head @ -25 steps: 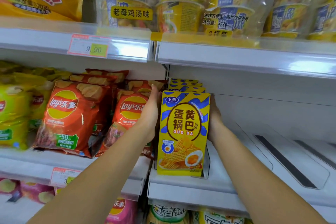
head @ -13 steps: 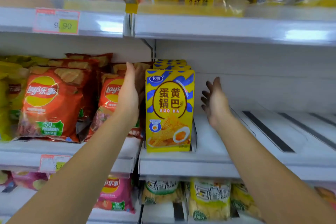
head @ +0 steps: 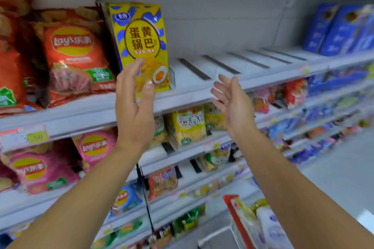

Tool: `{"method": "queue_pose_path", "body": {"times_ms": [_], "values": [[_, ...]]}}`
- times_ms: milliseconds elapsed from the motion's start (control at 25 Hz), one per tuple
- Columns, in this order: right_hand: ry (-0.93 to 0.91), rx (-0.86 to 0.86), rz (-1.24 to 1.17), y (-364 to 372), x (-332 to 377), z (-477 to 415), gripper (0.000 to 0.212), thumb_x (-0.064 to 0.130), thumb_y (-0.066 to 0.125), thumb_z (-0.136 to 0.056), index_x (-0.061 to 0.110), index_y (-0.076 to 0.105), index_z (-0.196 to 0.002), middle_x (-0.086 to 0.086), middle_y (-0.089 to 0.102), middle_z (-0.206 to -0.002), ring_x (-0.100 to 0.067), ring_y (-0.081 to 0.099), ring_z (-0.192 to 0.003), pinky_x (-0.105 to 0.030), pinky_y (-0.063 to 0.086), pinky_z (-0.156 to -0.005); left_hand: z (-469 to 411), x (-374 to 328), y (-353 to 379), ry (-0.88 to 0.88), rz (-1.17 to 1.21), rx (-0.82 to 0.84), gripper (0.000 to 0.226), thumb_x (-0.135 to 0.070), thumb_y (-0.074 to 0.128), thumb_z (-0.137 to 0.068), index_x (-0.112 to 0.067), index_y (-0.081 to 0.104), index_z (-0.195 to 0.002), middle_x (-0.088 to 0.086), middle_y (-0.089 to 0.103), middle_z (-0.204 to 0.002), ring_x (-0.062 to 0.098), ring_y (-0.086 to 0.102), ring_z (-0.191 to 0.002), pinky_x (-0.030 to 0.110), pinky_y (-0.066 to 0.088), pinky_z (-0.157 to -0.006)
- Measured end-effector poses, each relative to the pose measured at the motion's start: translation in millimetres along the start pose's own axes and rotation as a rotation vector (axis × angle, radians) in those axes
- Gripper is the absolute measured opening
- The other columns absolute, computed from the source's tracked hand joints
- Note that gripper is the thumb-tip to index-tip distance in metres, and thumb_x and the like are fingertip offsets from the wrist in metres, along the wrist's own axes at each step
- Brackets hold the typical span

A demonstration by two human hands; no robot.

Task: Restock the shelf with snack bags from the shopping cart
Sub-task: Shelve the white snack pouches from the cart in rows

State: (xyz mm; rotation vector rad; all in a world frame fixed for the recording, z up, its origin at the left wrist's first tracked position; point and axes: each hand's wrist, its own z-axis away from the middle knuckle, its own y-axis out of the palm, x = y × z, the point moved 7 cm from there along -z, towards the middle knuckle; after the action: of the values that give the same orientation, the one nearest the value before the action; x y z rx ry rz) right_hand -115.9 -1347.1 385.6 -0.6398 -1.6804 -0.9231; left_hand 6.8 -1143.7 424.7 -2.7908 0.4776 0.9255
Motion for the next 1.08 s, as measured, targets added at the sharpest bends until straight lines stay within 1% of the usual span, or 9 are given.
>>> {"method": "queue_pose_path", "body": {"times_ms": [160,360,480,680,800,880,960,1000,1080], "values": [[0.056,-0.077,0.050,-52,-24,42,0.045,0.041,0.032,-0.103,0.018,0.052,-0.137,-0.003,0.058,-0.133,-0.013,0.060,-0.113,-0.033,0.049,-0.099,63,-12,43,-0.028,-0.019,0.264,0.044,-0.034,0.038,-0.099,-0.018,0.047,-0.140,-0.012,0.044,-0.142,-0.003,0.035,-0.136,0.021,0.029,-0.111],[0.206,-0.203,0.128,-126,-62,77,0.040,0.037,0.039,-0.103,0.016,0.056,-0.132,-0.003,0.063,-0.127,-0.015,0.064,-0.109,-0.037,0.050,-0.098,148,9,111,-0.326,0.010,0.687,0.045,-0.055,0.033,-0.099,-0.041,0.041,-0.142,-0.022,0.033,-0.151,-0.008,0.026,-0.138,0.028,0.031,-0.114],[0.286,-0.284,0.148,-182,-81,87,0.036,0.034,0.046,-0.101,0.017,0.059,-0.130,-0.003,0.064,-0.125,-0.015,0.064,-0.108,-0.036,0.051,-0.096,199,30,152,-0.473,0.008,0.883,0.049,-0.054,0.036,-0.099,-0.041,0.036,-0.146,-0.021,0.028,-0.155,0.002,0.024,-0.143,0.036,0.028,-0.117],[0.457,-0.416,0.182,-295,-121,94,0.032,0.029,0.048,-0.100,0.014,0.057,-0.127,-0.009,0.060,-0.129,-0.025,0.059,-0.115,-0.040,0.050,-0.096,268,63,223,-0.711,0.007,1.010,0.049,-0.048,0.042,-0.100,-0.034,0.037,-0.147,-0.018,0.031,-0.151,0.006,0.029,-0.141,0.029,0.029,-0.112],[0.614,-0.433,0.191,-360,-153,86,0.034,0.022,0.044,-0.102,0.008,0.054,-0.131,-0.018,0.054,-0.136,-0.036,0.051,-0.125,-0.046,0.041,-0.106,309,87,274,-0.880,-0.003,1.043,0.050,-0.044,0.045,-0.100,-0.029,0.038,-0.147,-0.014,0.032,-0.151,0.011,0.037,-0.136,0.031,0.033,-0.111],[0.723,-0.356,0.277,-405,-184,72,0.036,0.016,0.042,-0.103,0.004,0.050,-0.135,-0.020,0.057,-0.127,-0.034,0.054,-0.121,-0.045,0.041,-0.107,336,106,313,-1.003,-0.021,1.044,0.049,-0.041,0.047,-0.100,-0.026,0.039,-0.146,-0.012,0.034,-0.146,0.011,0.046,-0.123,0.028,0.037,-0.102],[0.860,-0.216,0.427,-435,-223,56,0.031,0.012,0.045,-0.101,0.008,0.051,-0.131,-0.010,0.059,-0.103,-0.015,0.065,-0.086,-0.028,0.051,-0.080,362,123,342,-1.138,-0.058,1.034,0.048,-0.043,0.048,-0.099,-0.027,0.042,-0.144,-0.006,0.041,-0.143,0.013,0.052,-0.116,0.028,0.040,-0.098],[0.942,-0.117,0.508,-446,-244,51,0.027,0.012,0.046,-0.100,0.010,0.051,-0.127,-0.009,0.058,-0.099,-0.010,0.064,-0.076,-0.022,0.048,-0.067,376,131,353,-1.198,-0.084,1.035,0.047,-0.043,0.048,-0.099,-0.027,0.043,-0.143,-0.003,0.046,-0.138,0.015,0.056,-0.110,0.027,0.043,-0.093],[1.030,0.096,0.730,-459,-282,43,0.035,0.019,0.057,-0.094,0.013,0.054,-0.128,-0.010,0.062,-0.108,-0.015,0.064,-0.082,-0.020,0.043,-0.058,402,144,365,-1.308,-0.154,0.991,0.044,-0.038,0.048,-0.101,-0.023,0.045,-0.142,-0.004,0.048,-0.136,0.019,0.060,-0.109,0.028,0.047,-0.088]]}}
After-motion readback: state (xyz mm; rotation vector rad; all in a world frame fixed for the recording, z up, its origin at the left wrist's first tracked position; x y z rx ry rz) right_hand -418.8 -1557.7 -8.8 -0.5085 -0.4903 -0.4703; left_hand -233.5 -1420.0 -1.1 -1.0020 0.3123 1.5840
